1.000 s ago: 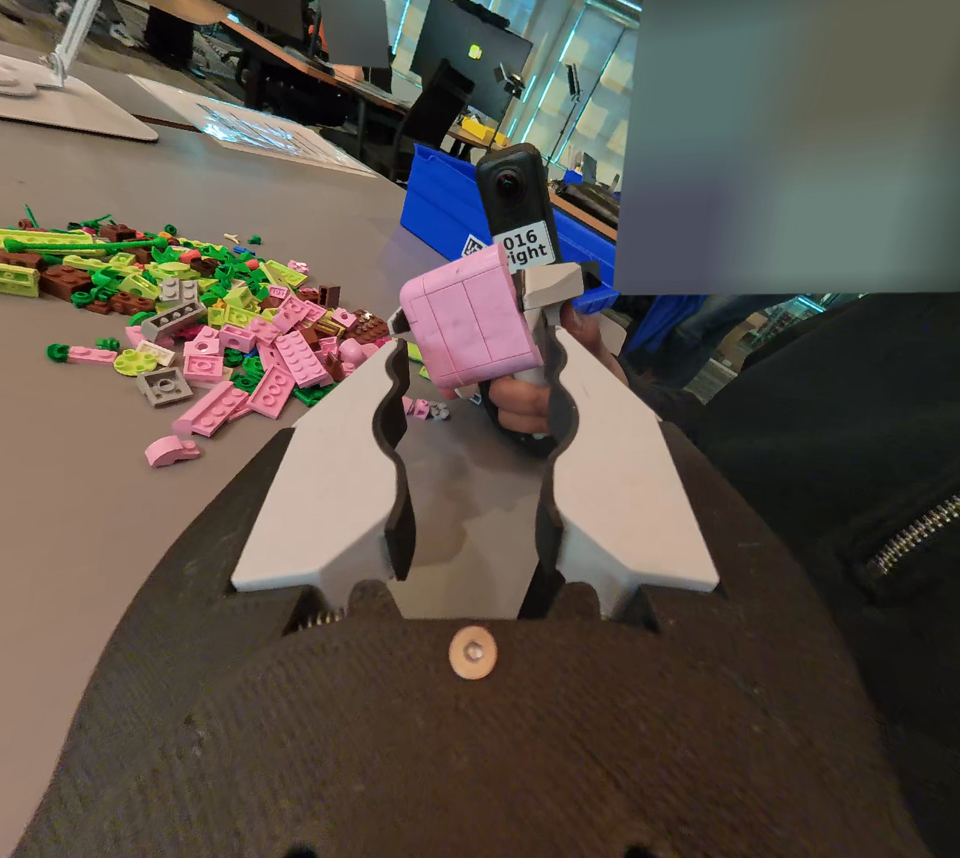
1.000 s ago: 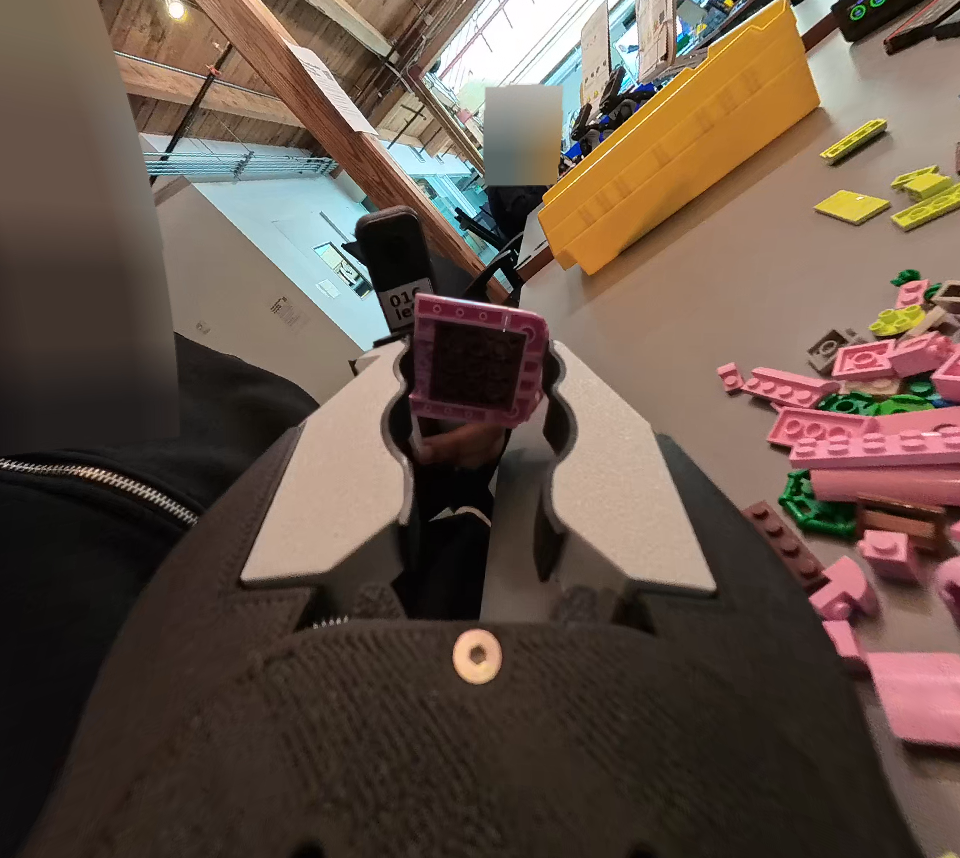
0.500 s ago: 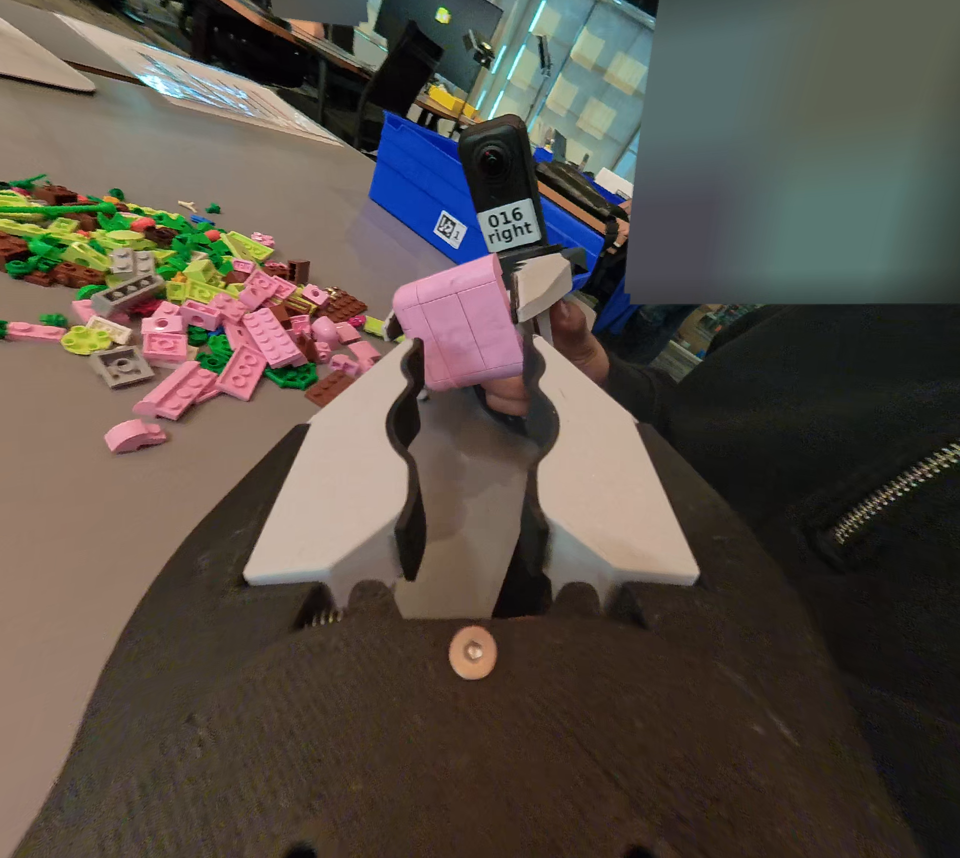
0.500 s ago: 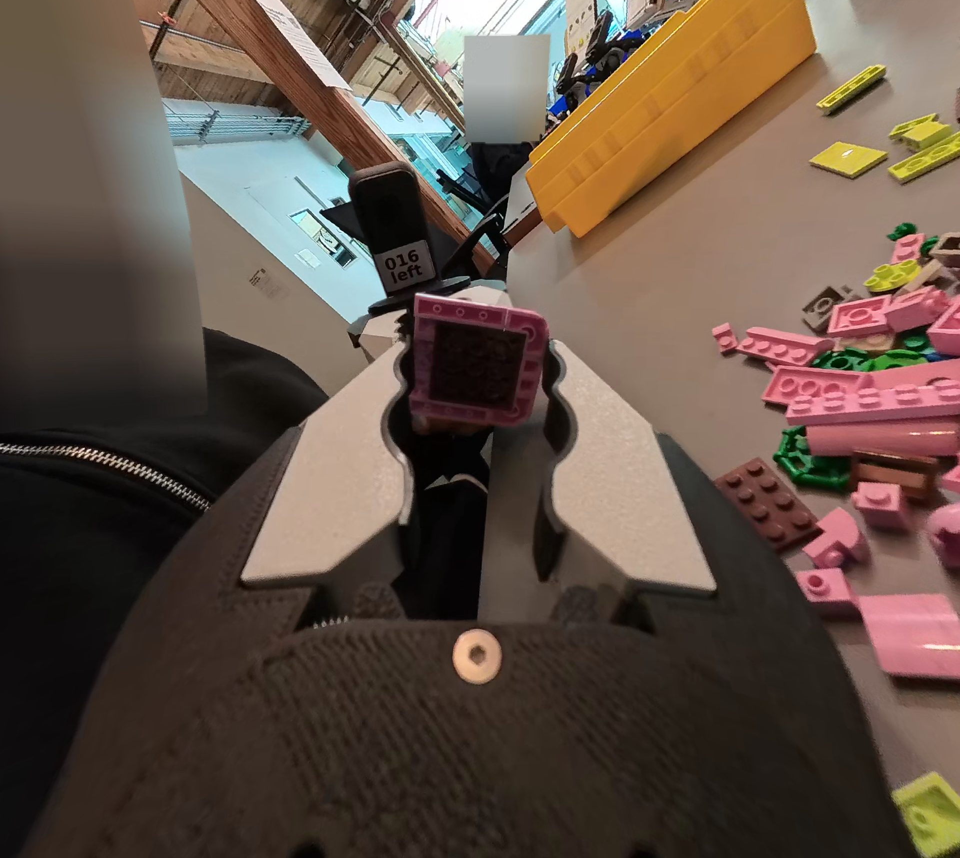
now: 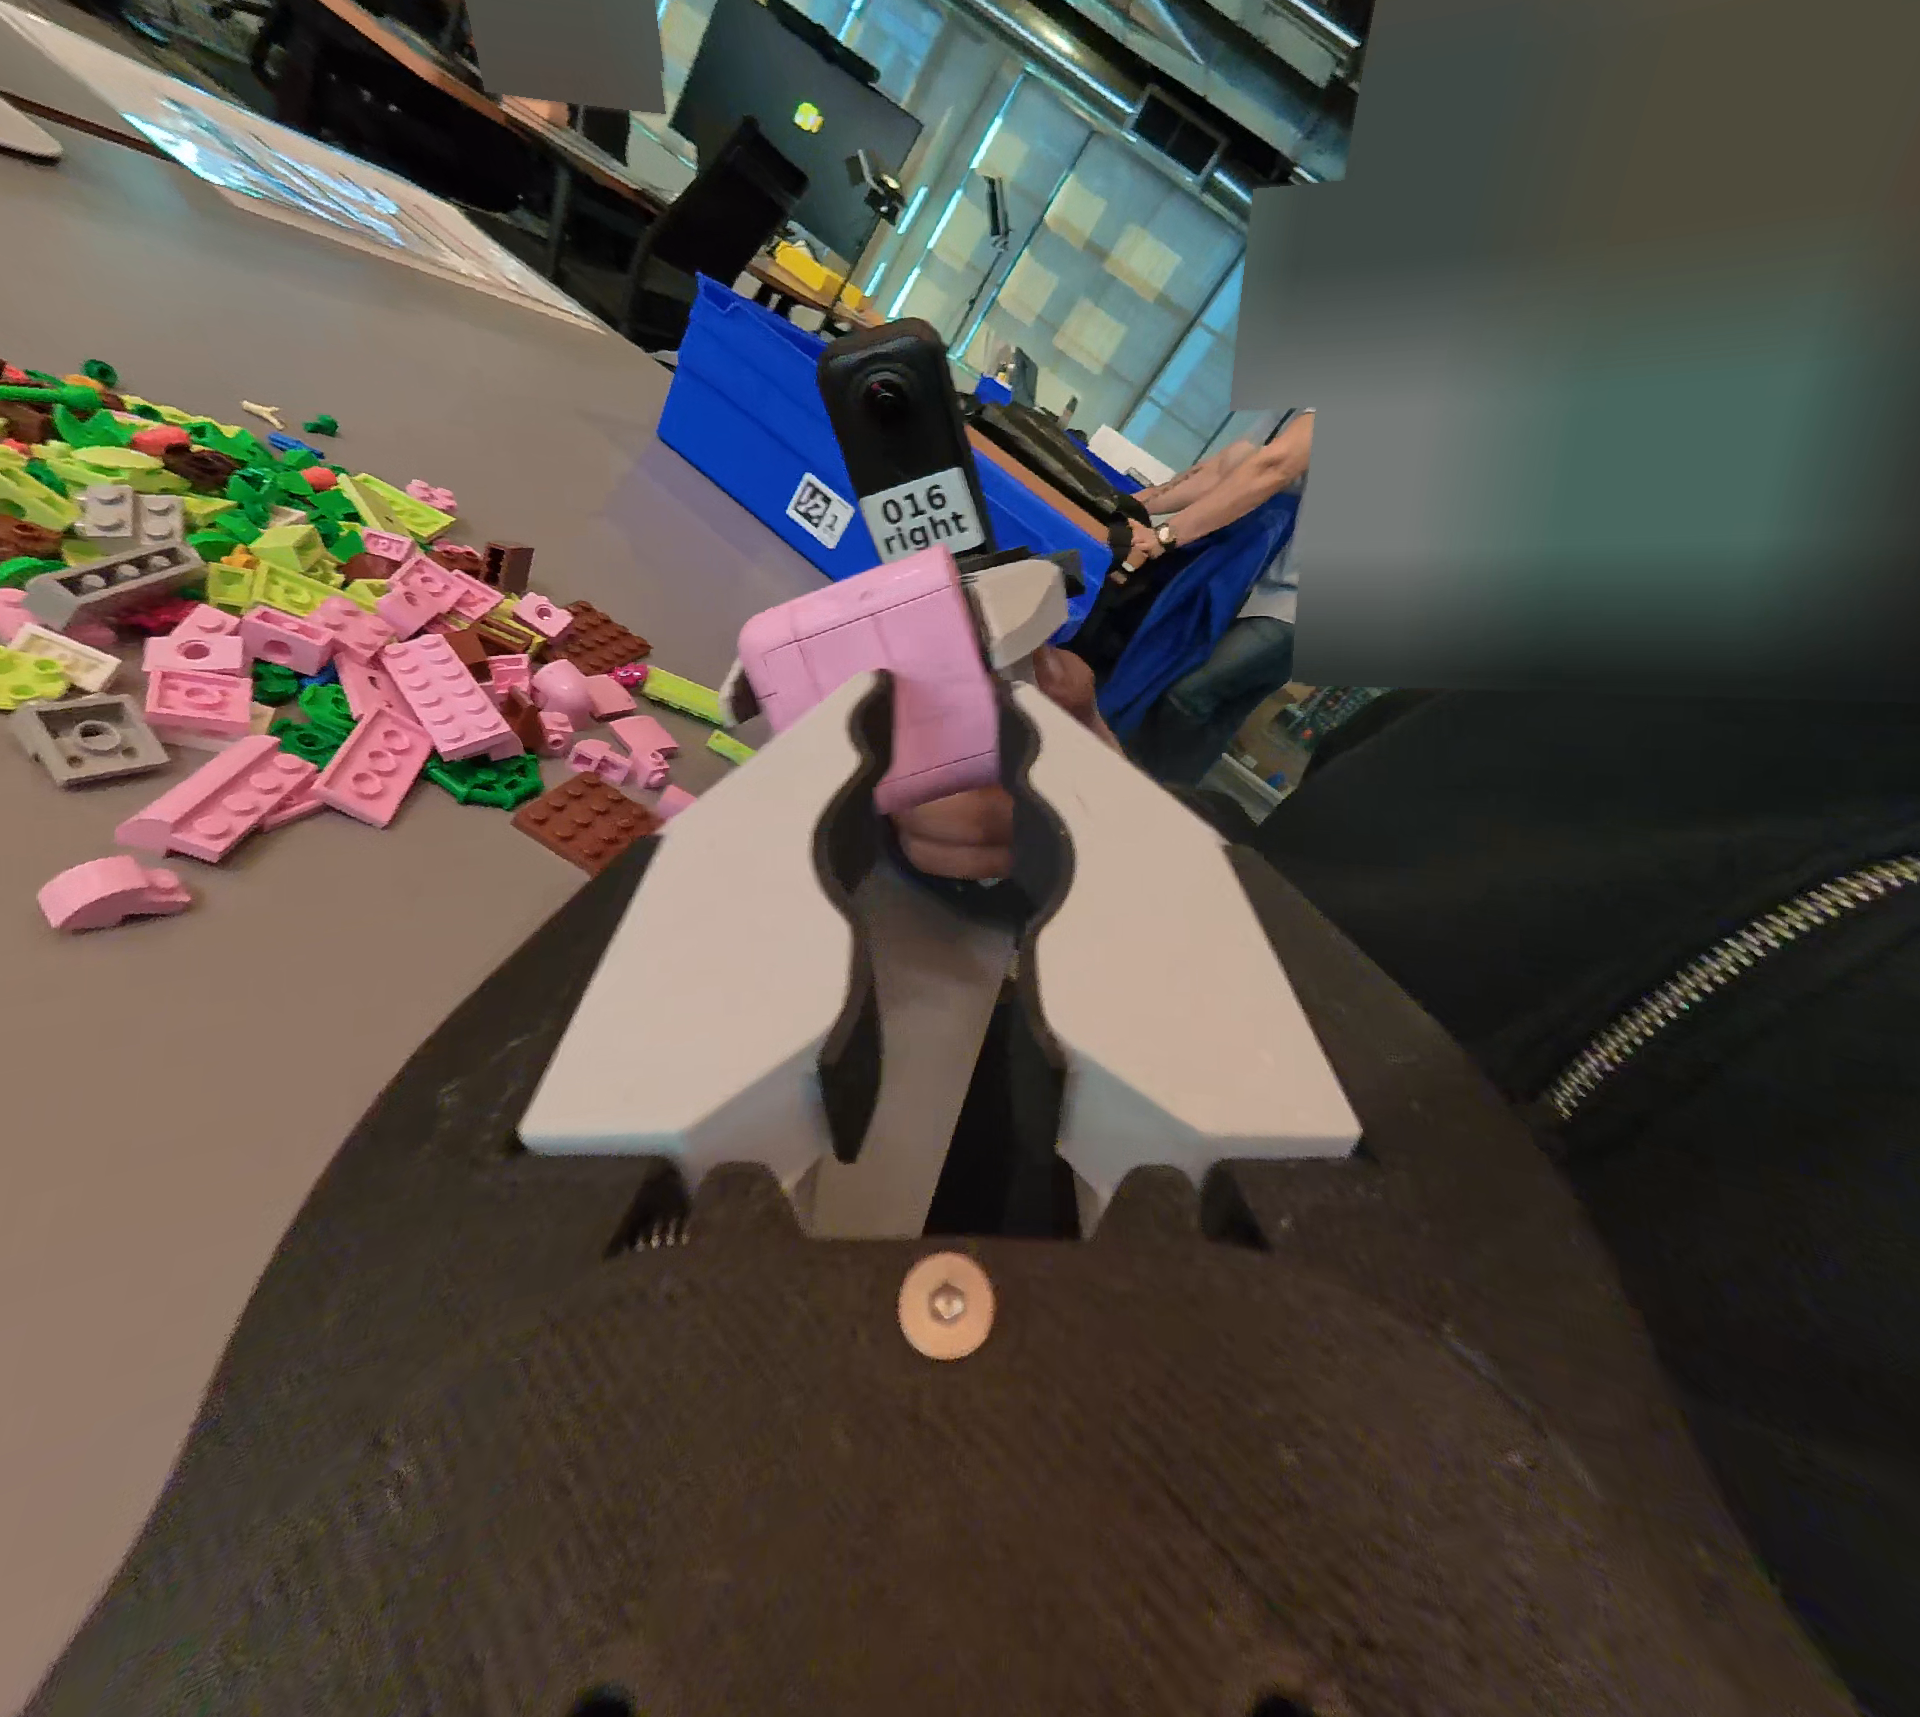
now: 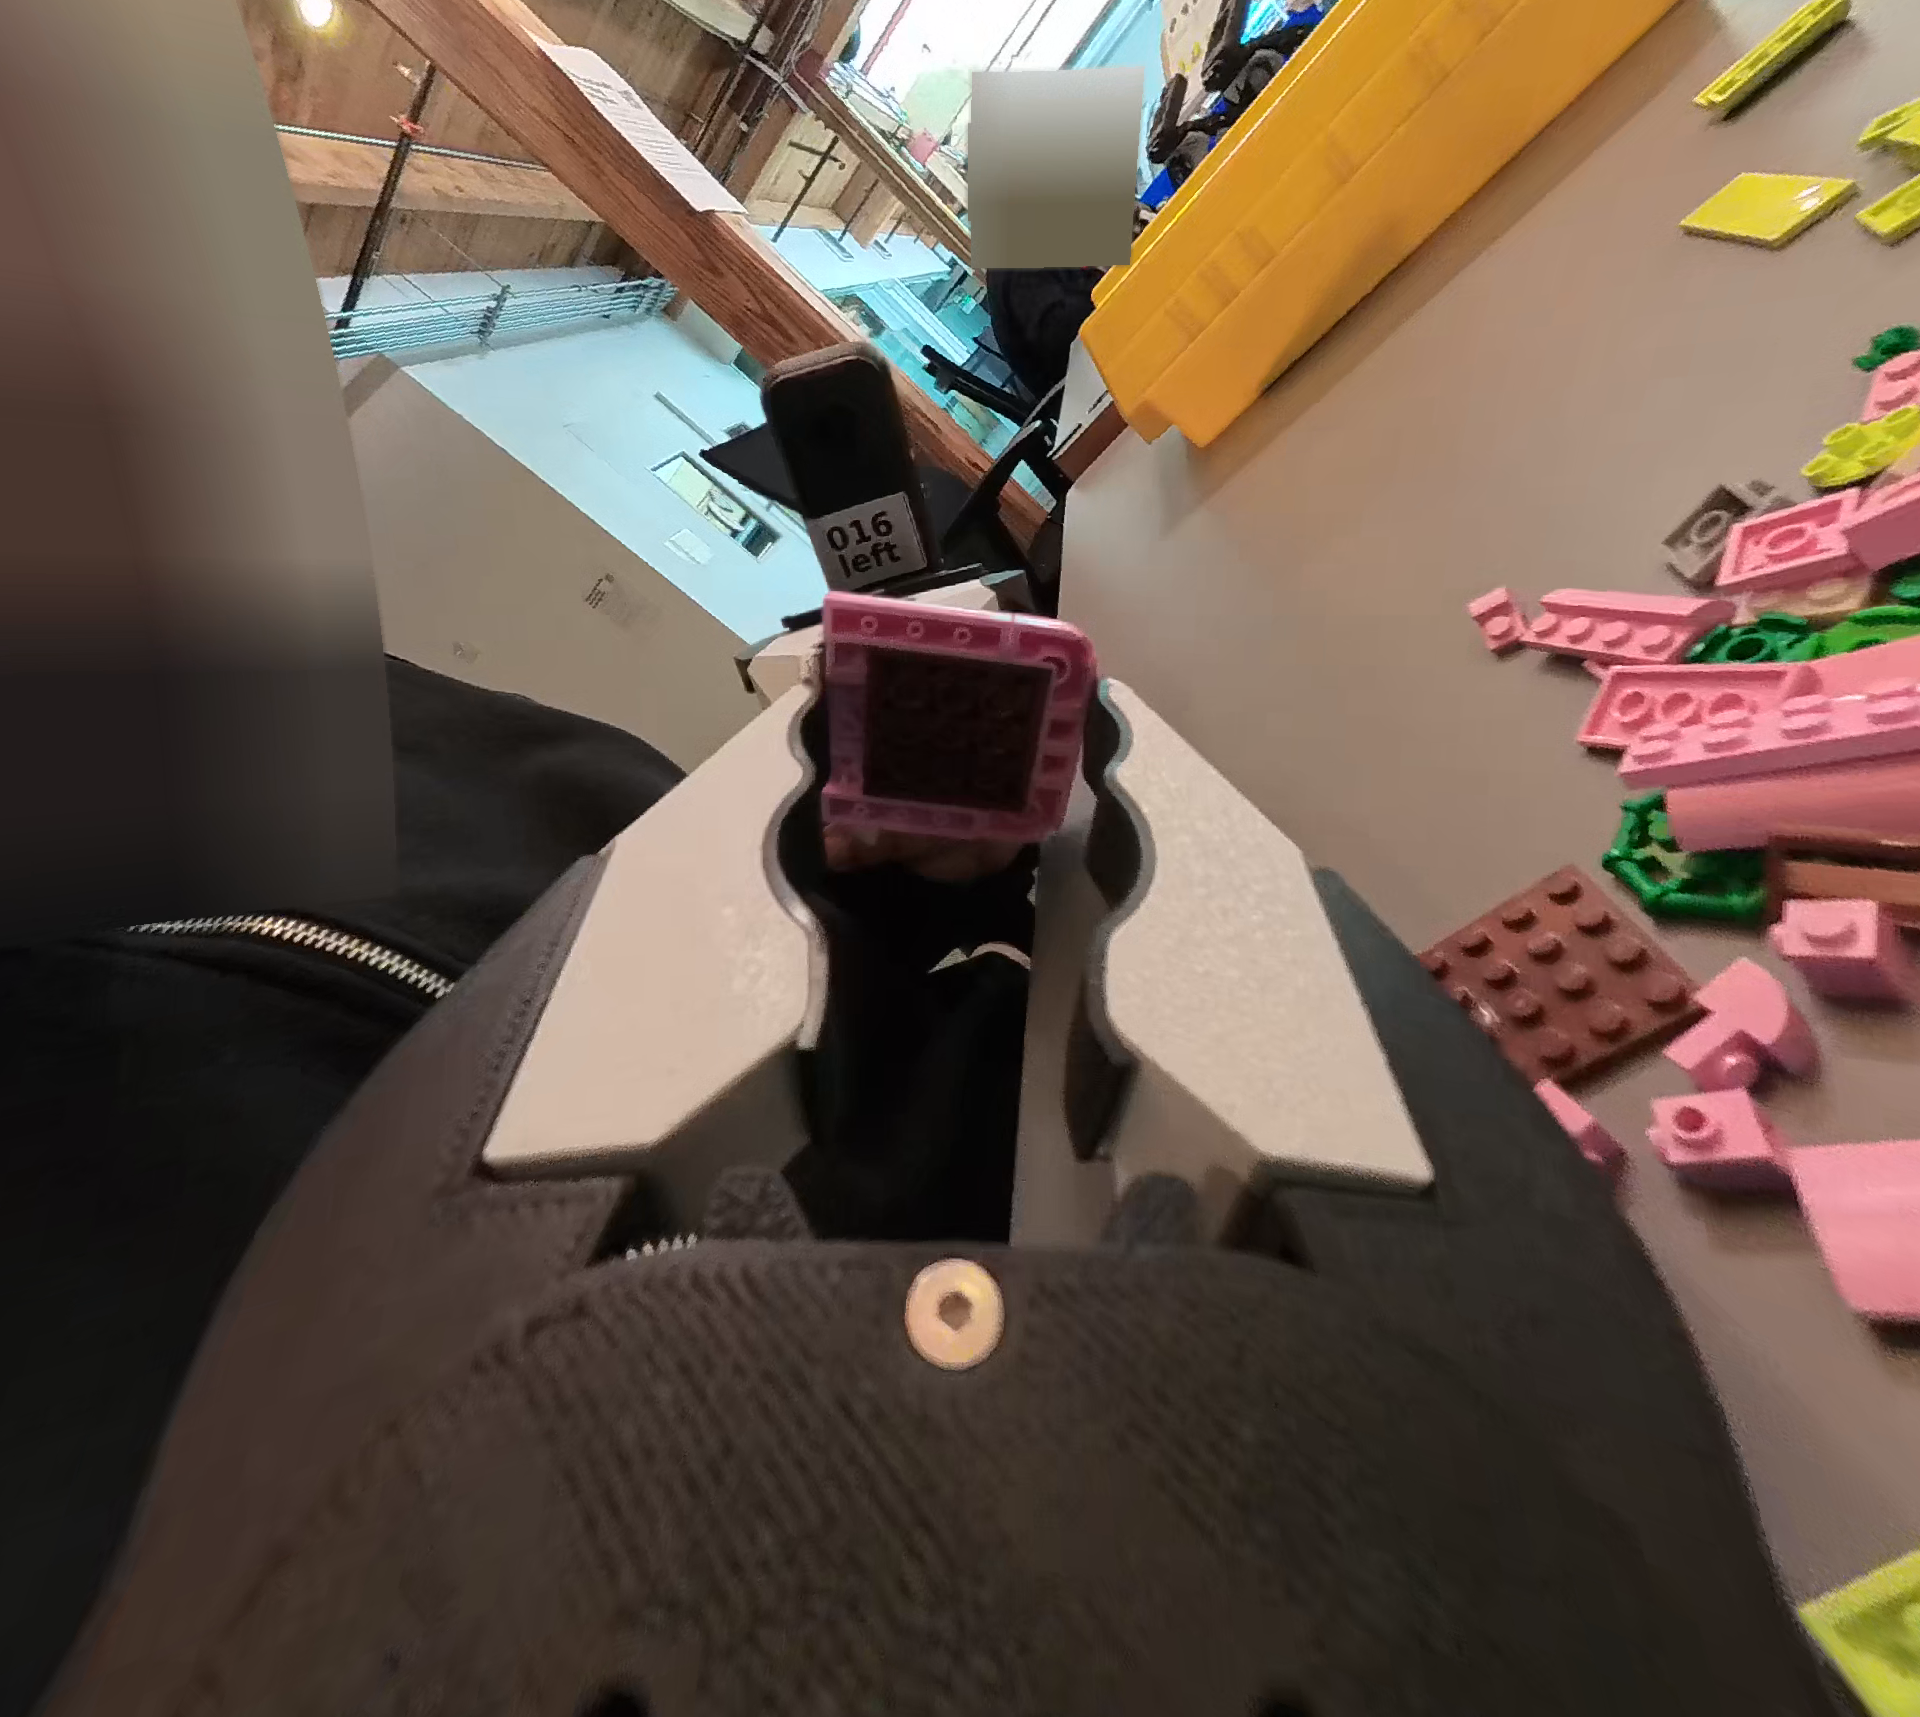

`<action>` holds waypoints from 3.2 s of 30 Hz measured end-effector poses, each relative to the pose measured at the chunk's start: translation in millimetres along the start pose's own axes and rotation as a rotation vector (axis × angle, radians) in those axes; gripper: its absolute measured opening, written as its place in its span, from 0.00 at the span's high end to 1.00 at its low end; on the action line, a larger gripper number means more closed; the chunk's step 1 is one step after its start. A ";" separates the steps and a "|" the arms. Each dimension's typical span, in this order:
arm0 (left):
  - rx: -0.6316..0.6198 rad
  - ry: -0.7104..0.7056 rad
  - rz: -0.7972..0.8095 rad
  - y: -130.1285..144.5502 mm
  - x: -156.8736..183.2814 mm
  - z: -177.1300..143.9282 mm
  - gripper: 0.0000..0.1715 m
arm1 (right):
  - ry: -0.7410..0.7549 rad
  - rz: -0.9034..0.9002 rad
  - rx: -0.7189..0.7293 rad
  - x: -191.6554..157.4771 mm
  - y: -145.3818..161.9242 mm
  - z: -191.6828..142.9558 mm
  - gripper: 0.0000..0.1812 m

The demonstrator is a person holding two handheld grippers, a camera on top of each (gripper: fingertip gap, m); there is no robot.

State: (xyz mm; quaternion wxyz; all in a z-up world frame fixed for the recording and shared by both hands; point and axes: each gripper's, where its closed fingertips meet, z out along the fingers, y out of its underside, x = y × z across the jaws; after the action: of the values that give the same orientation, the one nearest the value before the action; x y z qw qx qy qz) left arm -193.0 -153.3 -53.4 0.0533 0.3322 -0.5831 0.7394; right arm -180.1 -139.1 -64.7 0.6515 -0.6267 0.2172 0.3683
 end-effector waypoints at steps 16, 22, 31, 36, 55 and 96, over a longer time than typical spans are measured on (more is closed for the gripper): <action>-0.125 0.042 -0.049 20.7 6.0 9.2 0.65 | -0.108 -0.143 0.008 -24.7 2.0 -0.9 0.75; -0.156 0.027 -0.005 25.9 5.1 10.5 0.73 | 0.003 -0.266 -0.038 -17.7 4.8 -2.8 0.74; -0.174 0.040 0.038 28.4 7.4 6.4 0.74 | 0.018 -0.333 -0.149 -20.0 17.1 -0.1 0.75; -0.182 0.032 0.060 30.0 10.5 8.4 0.73 | -0.026 -0.298 -0.147 -23.2 16.9 -1.7 0.75; -0.291 -0.192 0.147 38.9 -22.5 3.9 0.73 | 0.197 -0.504 -0.138 -2.1 5.2 -5.3 0.67; -0.242 -0.041 -0.016 34.9 5.5 17.4 0.71 | -0.128 -0.112 -0.161 -20.9 17.2 -3.2 0.72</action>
State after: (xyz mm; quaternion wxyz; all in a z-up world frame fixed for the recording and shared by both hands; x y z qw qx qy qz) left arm -206.1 -181.6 -77.4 0.0870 0.3431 -0.6665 0.6561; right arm -205.7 -147.6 -60.8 0.6313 -0.6633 0.1096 0.3867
